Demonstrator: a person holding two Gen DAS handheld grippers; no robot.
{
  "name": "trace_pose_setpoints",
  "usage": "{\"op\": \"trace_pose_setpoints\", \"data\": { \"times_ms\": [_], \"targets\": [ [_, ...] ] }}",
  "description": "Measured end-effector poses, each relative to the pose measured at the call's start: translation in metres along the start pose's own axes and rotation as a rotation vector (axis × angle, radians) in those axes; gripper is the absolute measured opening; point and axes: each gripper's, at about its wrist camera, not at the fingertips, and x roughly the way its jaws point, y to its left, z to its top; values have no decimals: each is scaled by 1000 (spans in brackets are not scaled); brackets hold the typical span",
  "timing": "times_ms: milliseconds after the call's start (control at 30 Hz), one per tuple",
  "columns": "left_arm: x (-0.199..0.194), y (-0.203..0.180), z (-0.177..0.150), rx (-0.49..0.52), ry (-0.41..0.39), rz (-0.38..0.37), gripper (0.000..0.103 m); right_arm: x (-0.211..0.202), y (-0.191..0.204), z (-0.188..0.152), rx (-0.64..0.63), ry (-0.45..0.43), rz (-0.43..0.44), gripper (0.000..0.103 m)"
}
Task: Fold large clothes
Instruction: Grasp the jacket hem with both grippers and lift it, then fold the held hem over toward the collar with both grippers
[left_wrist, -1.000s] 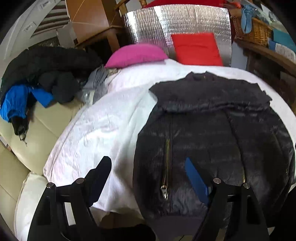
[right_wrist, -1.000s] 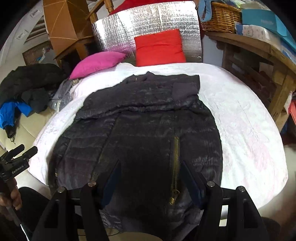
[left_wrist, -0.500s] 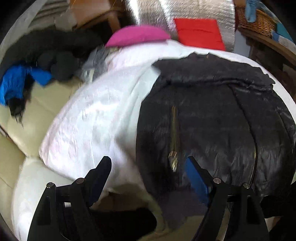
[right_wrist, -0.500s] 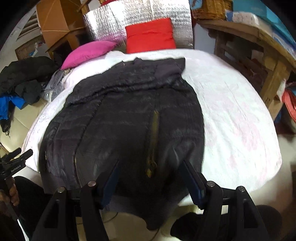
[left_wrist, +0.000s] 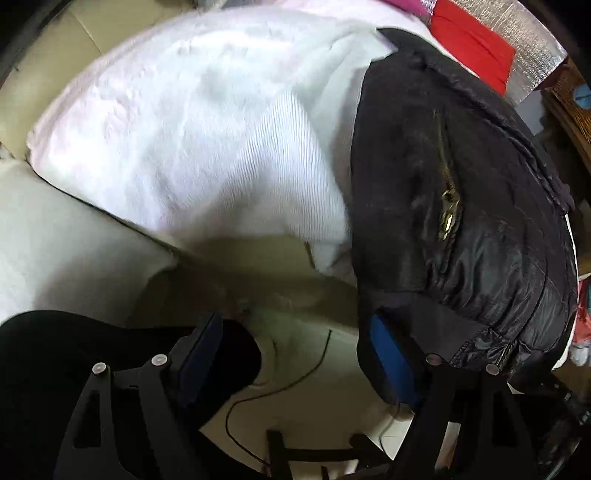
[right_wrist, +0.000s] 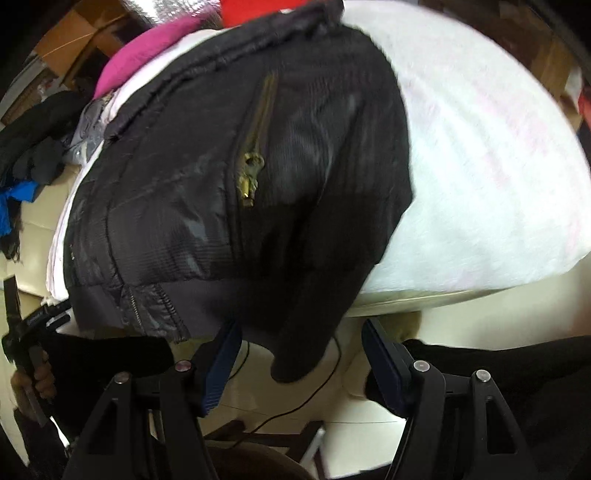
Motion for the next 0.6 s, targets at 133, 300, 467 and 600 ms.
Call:
{"op": "trace_pose_setpoints", "data": {
  "times_ms": [133,300,467,600],
  "targets": [
    [18,0,0,-16,41,-45,82,21,-2,3,55,32,-15,71],
    [23,-7,0,-2,28,-87,81,31,0,2,87,8,19,65],
    [13,-14,-4,30,-1,-118,58,24,8,-4,52,-1,-1,37],
    [-4,-16,-7,20,-45,-126,56,20,10,-6,57,3,5,36]
  ]
}}
